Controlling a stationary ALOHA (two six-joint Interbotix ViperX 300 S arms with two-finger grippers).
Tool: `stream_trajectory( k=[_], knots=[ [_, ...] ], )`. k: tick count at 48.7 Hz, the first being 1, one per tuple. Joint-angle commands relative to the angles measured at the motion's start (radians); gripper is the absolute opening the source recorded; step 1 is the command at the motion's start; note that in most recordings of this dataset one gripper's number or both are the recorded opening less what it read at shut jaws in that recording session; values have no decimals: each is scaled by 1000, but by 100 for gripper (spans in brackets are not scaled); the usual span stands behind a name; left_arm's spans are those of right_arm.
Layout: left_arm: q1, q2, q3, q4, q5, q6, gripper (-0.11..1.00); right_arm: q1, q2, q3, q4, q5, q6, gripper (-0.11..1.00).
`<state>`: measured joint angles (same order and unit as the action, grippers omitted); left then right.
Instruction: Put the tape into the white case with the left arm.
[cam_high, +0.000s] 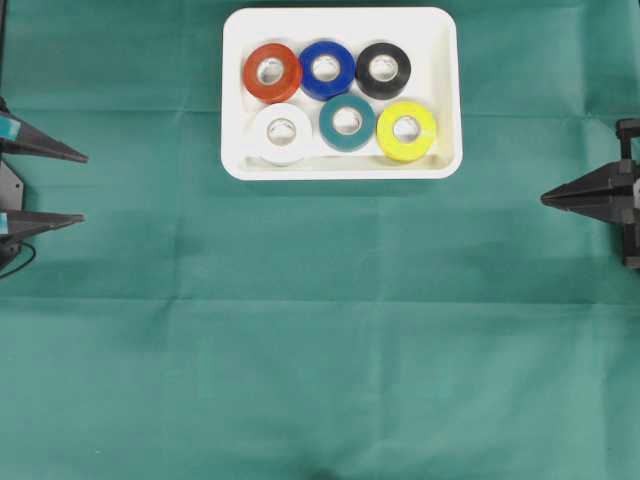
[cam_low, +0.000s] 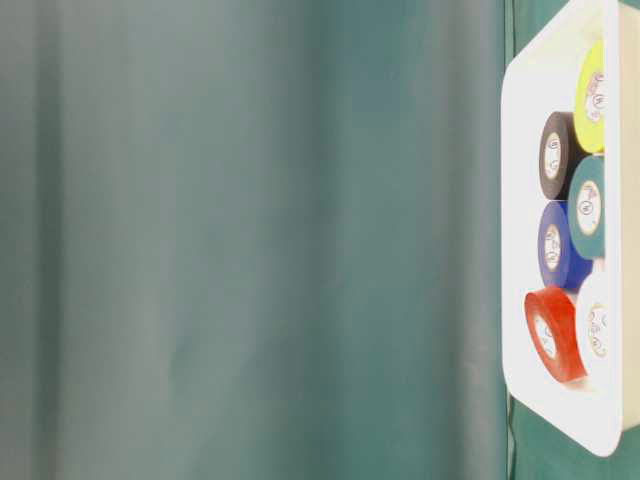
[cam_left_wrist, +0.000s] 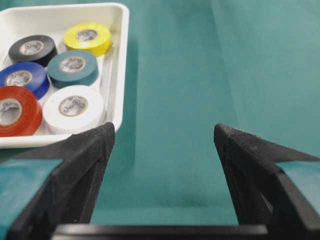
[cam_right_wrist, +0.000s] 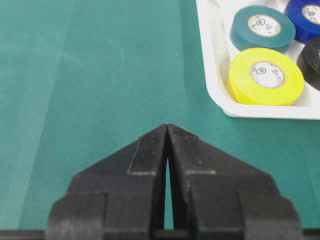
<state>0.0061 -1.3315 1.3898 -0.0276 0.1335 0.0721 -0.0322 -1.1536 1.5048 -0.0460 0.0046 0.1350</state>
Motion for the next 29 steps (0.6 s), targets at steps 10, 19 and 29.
stream_trajectory(
  k=[10, 19, 29],
  knots=[
    [0, 8, 2, 2, -11, -3, 82, 0, 6, -12, -2, -11, 2, -9],
    [-2, 8, 2, 2, -11, -5, 82, -2, 6, -12, -2, -11, 2, -9],
    [0, 8, 2, 2, -11, -5, 82, 0, 6, -12, -2, -11, 2, -9]
  ],
)
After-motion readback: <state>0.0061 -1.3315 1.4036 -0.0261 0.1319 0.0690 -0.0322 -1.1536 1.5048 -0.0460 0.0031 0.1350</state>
